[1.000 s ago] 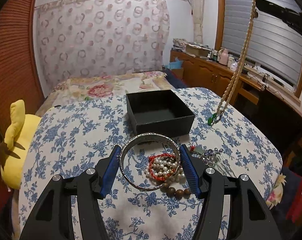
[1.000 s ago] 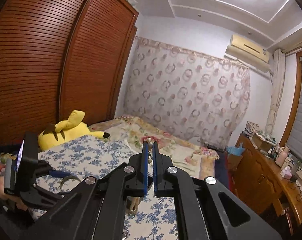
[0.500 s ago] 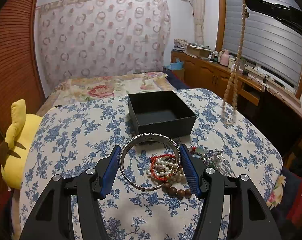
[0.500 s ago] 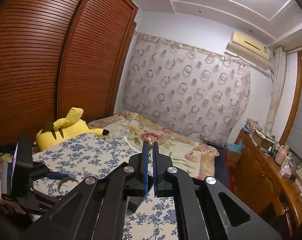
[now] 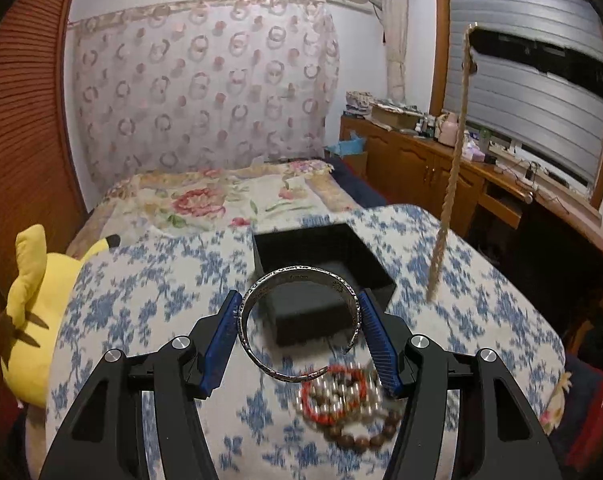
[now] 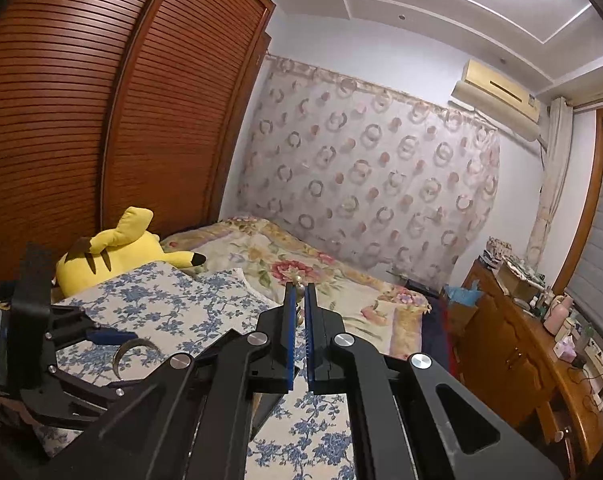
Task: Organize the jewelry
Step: 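Carry both items over the black box and open both tools to drop them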
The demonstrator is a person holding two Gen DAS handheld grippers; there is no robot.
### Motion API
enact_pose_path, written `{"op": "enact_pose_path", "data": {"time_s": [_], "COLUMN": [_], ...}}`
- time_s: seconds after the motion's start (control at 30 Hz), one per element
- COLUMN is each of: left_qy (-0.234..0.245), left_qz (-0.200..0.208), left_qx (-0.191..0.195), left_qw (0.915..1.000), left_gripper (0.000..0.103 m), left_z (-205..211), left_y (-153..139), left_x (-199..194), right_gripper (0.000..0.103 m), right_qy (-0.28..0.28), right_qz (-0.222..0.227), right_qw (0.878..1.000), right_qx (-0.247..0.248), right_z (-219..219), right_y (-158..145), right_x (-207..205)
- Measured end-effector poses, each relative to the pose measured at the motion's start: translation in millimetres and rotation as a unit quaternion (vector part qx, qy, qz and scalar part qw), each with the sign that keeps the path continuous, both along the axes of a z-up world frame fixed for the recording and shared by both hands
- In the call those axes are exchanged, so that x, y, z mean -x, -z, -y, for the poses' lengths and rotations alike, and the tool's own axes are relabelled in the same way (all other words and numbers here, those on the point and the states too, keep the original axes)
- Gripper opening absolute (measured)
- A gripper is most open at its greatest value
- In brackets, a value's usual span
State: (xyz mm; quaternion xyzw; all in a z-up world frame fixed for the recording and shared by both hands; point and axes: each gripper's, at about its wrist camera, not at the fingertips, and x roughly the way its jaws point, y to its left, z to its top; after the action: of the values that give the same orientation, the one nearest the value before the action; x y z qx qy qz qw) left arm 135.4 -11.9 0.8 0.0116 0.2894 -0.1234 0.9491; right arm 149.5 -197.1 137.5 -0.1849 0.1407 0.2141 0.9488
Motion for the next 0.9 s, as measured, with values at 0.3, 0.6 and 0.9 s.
{"op": "enact_pose_path", "data": {"time_s": [0.3,0.6,0.9], "left_qy": [-0.006,-0.005,-0.010], "left_qz": [0.000,-0.022,-0.021], "left_qx": [0.000,0.001,0.024], "left_qw": [1.0000,0.9997,0.9995], "left_gripper": [0.057,0.057,0.060], "left_z": [6,14,-3], "left_y": [0,28,23], "left_x": [-53,-90,-91], "right_gripper": [0.005,0.005,0.005], "right_qy": [0.000,-0.003,-0.024], "right_qz": [-0.024,-0.130,-0.212], "right_qw": [1.000,0.991,0.976], "right_qx": [-0.008,-0.034,-0.048], "right_z": [-11,-11,-20], "right_y": [14,79,134], "right_x": [-38,-83,-101]}}
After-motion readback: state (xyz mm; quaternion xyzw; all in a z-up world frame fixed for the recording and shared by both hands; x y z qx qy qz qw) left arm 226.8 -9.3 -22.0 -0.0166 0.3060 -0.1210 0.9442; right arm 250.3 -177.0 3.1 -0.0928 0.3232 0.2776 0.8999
